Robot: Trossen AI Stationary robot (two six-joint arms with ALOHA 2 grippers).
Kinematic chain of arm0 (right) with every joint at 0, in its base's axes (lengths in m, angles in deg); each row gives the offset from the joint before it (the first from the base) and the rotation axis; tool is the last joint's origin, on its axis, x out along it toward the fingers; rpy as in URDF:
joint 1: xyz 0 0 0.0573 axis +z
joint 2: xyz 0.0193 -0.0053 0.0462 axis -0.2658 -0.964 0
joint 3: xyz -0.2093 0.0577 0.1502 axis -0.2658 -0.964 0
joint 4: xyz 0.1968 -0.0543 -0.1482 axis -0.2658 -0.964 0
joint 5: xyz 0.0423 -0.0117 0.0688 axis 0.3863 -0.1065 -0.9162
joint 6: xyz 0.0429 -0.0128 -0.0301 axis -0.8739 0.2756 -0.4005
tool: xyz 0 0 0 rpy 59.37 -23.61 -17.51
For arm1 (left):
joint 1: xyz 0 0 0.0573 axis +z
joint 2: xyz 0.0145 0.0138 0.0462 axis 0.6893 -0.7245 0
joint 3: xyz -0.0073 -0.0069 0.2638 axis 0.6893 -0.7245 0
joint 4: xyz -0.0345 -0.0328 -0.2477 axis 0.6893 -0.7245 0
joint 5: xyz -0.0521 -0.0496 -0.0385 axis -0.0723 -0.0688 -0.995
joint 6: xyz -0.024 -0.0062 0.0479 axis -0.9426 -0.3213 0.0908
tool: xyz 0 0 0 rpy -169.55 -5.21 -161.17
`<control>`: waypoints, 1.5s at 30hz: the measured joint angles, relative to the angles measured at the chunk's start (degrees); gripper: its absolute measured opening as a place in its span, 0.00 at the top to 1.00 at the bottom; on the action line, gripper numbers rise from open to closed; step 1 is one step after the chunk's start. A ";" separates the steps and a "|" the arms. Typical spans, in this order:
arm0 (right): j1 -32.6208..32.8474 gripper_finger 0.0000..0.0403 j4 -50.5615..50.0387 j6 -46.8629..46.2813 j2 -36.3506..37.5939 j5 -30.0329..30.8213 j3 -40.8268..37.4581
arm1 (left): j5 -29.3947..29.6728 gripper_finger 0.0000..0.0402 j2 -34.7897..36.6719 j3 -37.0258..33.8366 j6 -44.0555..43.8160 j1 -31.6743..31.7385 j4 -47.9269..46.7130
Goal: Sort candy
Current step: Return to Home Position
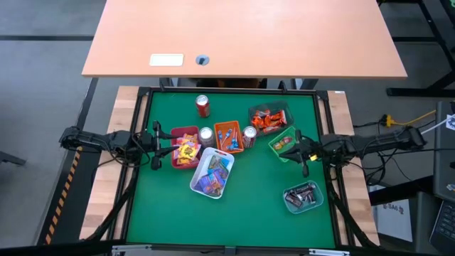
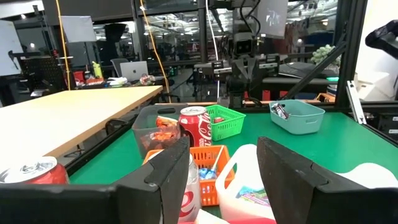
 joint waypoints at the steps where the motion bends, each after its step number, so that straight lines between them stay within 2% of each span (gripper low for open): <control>1: 0.00 0.99 -0.04 0.00 0.67 0.07 -0.54 | 0.02 0.56 0.00 0.00 0.00 0.00 0.01; 13: 0.00 0.99 -0.23 1.53 8.69 0.35 -7.36 | 0.02 0.56 0.00 0.00 0.00 0.00 0.01; 22: 0.00 0.99 0.96 1.90 11.43 0.32 -10.69 | 0.02 0.56 0.00 0.00 0.00 -0.02 0.02; 29: 0.00 0.99 4.36 9.75 11.55 2.73 -10.72 | 0.02 0.56 0.00 0.00 0.00 0.00 0.02; 34: -0.06 0.99 5.74 15.08 11.54 6.65 -10.72 | 0.02 0.56 0.00 0.00 0.00 0.00 0.02; 37: -1.53 0.99 5.04 15.49 11.53 7.02 -10.72 | 0.02 0.56 0.00 0.00 0.00 0.00 0.01; 45: -9.26 0.99 1.15 11.46 11.53 2.16 -10.72 | 0.02 0.56 0.00 0.00 0.00 0.00 0.02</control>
